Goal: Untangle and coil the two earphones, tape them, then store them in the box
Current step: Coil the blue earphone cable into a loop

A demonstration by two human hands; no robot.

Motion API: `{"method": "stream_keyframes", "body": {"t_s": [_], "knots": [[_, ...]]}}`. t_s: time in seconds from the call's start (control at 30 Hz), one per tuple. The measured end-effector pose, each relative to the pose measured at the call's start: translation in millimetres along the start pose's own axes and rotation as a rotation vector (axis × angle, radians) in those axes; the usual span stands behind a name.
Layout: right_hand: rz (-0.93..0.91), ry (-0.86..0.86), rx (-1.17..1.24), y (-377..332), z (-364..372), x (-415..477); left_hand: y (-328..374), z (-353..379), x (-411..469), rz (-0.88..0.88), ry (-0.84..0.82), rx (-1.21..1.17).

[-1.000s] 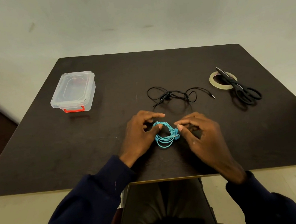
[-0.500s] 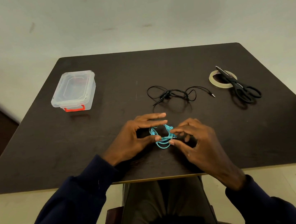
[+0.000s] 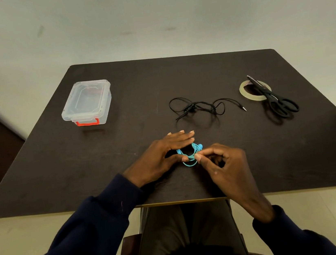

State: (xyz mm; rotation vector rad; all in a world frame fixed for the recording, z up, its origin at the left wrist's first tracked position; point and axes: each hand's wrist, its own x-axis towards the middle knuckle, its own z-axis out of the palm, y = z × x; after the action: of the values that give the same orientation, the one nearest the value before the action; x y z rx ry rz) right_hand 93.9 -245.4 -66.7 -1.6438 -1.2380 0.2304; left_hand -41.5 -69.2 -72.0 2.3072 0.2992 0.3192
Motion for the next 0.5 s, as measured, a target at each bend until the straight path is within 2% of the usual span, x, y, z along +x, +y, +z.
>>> {"method": "stream_keyframes", "body": {"t_s": [0.2, 0.37, 0.5], "knots": [[0.024, -0.082, 0.04, 5, -9, -2, -2, -1, 3, -0.023, -0.03, 0.019], [-0.046, -0.109, -0.154, 15, -15, -4, 0, -6, 1, -0.016, -0.016, -0.038], [-0.062, -0.143, -0.211, 15, -14, -4, 4, -6, -1, 0.001, 0.001, -0.073]]}}
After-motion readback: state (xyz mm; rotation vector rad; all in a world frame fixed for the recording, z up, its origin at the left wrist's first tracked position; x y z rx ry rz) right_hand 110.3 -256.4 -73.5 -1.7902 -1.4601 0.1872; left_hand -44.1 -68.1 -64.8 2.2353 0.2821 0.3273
